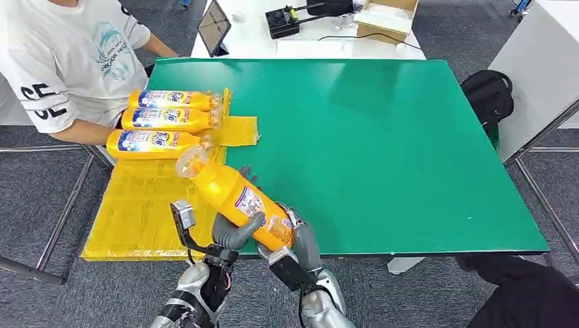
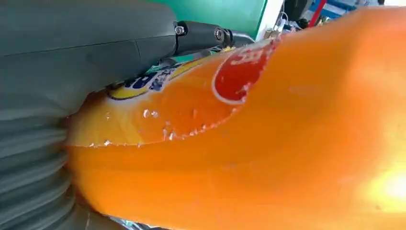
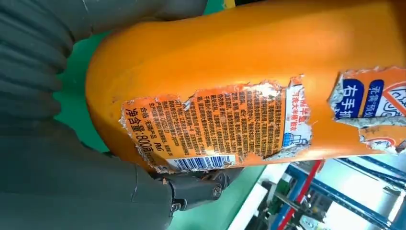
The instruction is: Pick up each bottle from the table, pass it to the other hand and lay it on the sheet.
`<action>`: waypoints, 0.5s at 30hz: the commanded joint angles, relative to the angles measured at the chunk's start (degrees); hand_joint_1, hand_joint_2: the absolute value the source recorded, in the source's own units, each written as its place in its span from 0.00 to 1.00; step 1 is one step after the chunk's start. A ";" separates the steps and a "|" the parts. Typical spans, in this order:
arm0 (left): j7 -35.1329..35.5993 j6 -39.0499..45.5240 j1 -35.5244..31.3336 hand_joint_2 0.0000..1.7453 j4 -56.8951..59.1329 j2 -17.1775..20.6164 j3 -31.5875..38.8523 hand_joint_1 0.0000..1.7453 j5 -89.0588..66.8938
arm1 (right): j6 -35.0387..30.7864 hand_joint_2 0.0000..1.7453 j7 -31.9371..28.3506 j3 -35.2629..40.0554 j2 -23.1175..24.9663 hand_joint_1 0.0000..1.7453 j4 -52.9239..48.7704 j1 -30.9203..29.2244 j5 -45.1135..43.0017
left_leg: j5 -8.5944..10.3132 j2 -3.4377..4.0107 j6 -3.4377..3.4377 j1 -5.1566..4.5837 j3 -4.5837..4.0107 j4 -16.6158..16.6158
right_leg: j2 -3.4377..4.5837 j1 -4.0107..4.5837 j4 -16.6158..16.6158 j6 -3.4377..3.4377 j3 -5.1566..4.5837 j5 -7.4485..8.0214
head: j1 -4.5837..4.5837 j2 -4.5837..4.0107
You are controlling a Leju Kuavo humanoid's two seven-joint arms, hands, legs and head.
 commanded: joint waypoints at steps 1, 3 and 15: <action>-0.38 -0.39 -3.19 1.00 3.87 -0.96 -2.21 0.00 -0.08 | 2.00 1.00 -1.95 4.20 0.26 1.00 8.66 -1.86 -0.82 | -0.05 -0.03 0.04 0.02 0.16 -0.03 | -0.08 0.05 -0.04 -0.11 0.19 -0.06 | -0.02 0.00; -0.46 -0.98 -3.18 1.00 3.83 -0.96 -2.26 0.00 0.11 | 2.22 1.00 -1.95 4.50 0.26 1.00 8.88 -1.97 -1.24 | -0.12 -0.03 0.06 0.03 0.30 -0.02 | -0.10 0.07 -0.04 -0.16 0.33 -0.12 | -0.02 0.00; -0.79 -1.23 -3.22 1.00 3.89 -0.96 -1.61 1.00 -0.01 | 2.65 1.00 -1.95 5.39 0.26 1.00 10.04 -2.42 -2.37 | -0.10 -0.04 0.06 0.03 0.27 -0.02 | -0.10 0.07 -0.04 -0.16 0.31 -0.11 | -0.02 0.00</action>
